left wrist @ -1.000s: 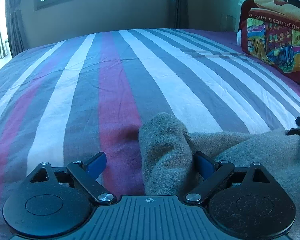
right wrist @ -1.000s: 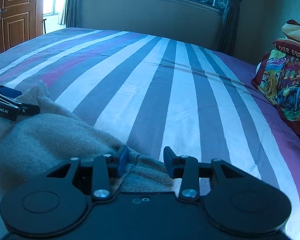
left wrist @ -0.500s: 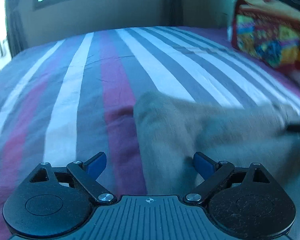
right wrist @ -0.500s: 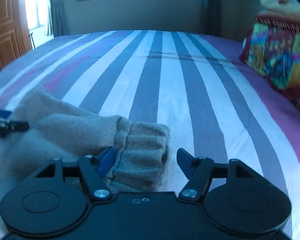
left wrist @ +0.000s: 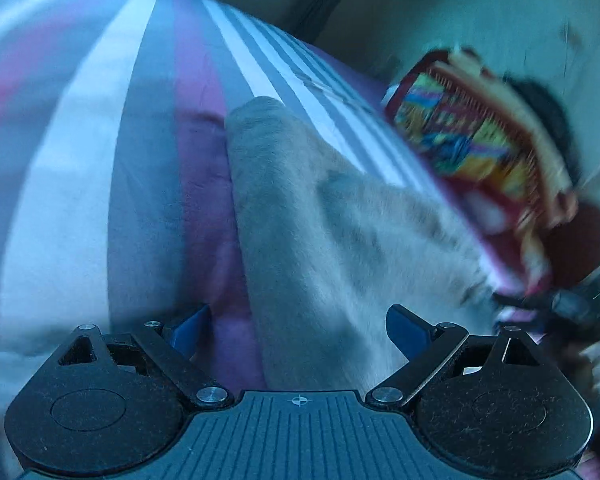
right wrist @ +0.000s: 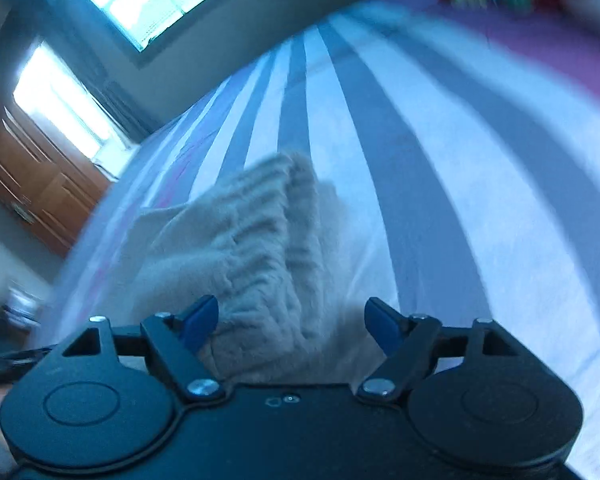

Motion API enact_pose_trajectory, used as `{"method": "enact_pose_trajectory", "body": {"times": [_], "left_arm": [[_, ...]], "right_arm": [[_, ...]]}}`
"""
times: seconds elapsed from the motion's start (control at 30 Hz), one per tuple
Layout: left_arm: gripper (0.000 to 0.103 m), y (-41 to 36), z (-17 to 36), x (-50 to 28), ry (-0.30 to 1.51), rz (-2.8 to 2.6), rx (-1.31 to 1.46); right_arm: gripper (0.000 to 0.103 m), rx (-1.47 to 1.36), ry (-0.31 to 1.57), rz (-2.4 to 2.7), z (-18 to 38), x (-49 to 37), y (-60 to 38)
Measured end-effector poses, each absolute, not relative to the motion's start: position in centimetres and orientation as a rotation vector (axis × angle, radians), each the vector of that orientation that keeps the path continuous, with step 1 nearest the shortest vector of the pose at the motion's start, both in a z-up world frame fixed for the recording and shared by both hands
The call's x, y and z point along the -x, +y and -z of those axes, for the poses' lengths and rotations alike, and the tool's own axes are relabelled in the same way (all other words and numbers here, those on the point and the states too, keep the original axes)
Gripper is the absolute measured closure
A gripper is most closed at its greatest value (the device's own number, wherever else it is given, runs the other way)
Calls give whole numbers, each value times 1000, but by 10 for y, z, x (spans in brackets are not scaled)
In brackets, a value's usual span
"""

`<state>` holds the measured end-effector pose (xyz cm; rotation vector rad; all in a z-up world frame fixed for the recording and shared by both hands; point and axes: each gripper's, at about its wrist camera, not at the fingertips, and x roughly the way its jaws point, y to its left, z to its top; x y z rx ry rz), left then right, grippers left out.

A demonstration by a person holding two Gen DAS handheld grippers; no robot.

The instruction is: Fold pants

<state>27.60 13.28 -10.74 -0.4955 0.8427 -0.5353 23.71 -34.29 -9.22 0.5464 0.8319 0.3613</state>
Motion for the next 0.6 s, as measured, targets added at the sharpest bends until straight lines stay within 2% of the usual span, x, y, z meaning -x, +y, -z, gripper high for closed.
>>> {"method": "enact_pose_trajectory", "body": {"times": [0.1,0.2,0.27,0.3,0.33,0.4,0.43,0.6], "left_arm": [[9,139,123,-298,864,631,597],[10,134,133,-321,863,715,636],[24,123,135,-333,853,731,616],[45,119,138,-339,866,704,608],[62,118,139,-343,870,680,613],[72,120,144,-343,842,671,667],[76,123,145,-341,820,672,687],[77,140,119,-335,679,743,727]], "right_arm": [[23,-724,879,-478,115,-250,-362],[23,-739,890,-586,126,-269,-359],[25,-704,896,-625,127,-285,-352],[26,-674,892,-644,126,-293,-345],[29,-649,891,-660,125,-301,-339],[48,-601,898,-670,123,-314,-329],[50,-594,901,-686,122,-317,-326],[57,-565,860,-788,96,-321,-321]]}}
